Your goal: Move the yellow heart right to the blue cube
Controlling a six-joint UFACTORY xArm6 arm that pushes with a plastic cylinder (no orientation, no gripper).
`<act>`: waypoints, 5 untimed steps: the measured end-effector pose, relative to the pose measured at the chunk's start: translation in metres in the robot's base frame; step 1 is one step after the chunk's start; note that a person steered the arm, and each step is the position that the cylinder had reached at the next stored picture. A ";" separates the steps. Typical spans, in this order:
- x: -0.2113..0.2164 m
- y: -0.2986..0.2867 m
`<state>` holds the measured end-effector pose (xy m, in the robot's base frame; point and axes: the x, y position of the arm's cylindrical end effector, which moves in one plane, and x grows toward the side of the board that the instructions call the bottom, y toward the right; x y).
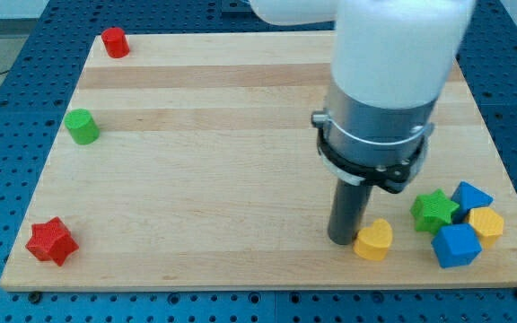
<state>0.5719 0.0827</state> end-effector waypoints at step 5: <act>0.015 0.012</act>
<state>0.5870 0.0950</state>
